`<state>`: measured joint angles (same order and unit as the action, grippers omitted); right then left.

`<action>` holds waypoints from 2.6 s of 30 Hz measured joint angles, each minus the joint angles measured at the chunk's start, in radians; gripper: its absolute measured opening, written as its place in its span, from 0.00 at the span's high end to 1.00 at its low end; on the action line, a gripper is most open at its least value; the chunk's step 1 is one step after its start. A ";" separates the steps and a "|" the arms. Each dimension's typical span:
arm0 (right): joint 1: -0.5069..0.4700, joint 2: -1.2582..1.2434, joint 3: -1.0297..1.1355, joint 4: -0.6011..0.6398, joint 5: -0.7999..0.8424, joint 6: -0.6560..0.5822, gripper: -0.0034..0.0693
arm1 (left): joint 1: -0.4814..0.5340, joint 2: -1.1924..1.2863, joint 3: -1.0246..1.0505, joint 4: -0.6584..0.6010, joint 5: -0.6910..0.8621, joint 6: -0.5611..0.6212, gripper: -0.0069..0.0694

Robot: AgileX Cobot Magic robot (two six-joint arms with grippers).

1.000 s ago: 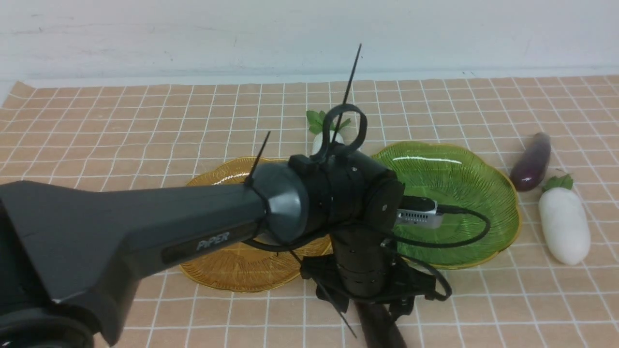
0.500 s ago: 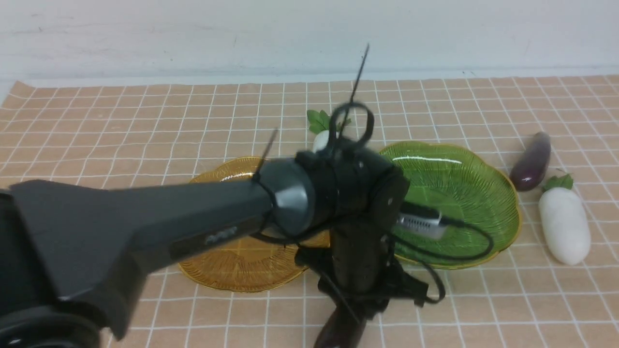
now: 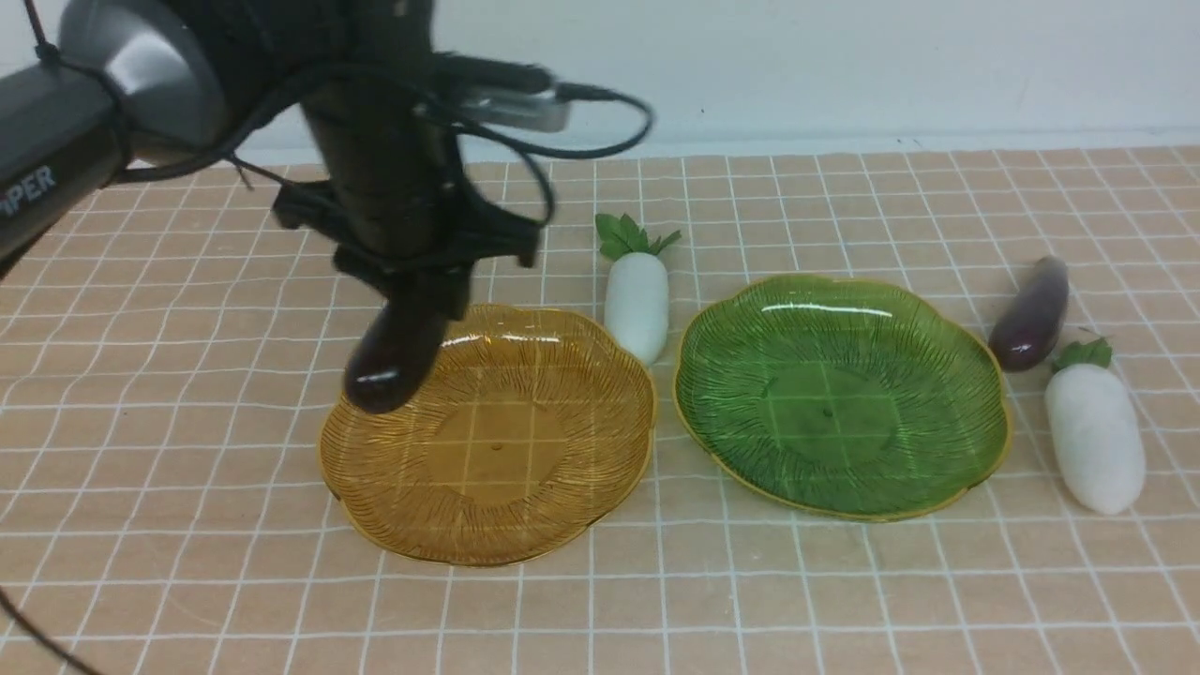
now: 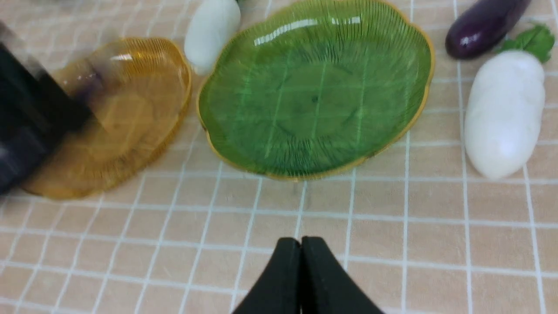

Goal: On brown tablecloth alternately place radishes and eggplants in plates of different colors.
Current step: 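Pick up the eggplant and place it in the yellow plate, then pick up the eggplant and place it on the yellow plate with the right gripper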

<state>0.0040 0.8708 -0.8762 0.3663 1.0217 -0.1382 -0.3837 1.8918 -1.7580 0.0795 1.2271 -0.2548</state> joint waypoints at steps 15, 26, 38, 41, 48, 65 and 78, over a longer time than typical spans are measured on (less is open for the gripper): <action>-0.081 0.697 -0.468 -0.217 -0.155 0.161 0.87 | 0.111 0.191 0.002 -0.174 -0.003 0.273 0.36; -0.093 1.163 -0.774 -0.241 -0.183 0.262 0.29 | 0.075 0.156 -0.036 -0.178 -0.004 0.274 0.47; -0.093 1.406 -0.958 -0.283 -0.171 0.284 0.18 | 0.067 -0.153 0.075 -0.165 -0.001 0.285 0.91; -0.093 1.438 -0.980 -0.285 -0.157 0.285 0.27 | 0.067 -0.236 0.122 -0.155 0.002 0.285 0.91; -0.093 1.450 -1.105 -0.275 -0.108 0.281 0.46 | 0.067 -0.449 0.298 -0.119 0.019 0.274 0.91; 0.366 1.354 -1.384 0.305 0.214 0.166 0.46 | 0.067 -0.586 0.401 -0.008 0.023 0.183 0.91; 0.602 1.553 -1.382 0.303 -0.001 0.227 0.32 | 0.067 -0.586 0.401 -0.022 0.023 0.182 0.91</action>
<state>0.6063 2.4233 -2.2584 0.6689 1.0211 0.0890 -0.3166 1.3060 -1.3571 0.0573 1.2498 -0.0726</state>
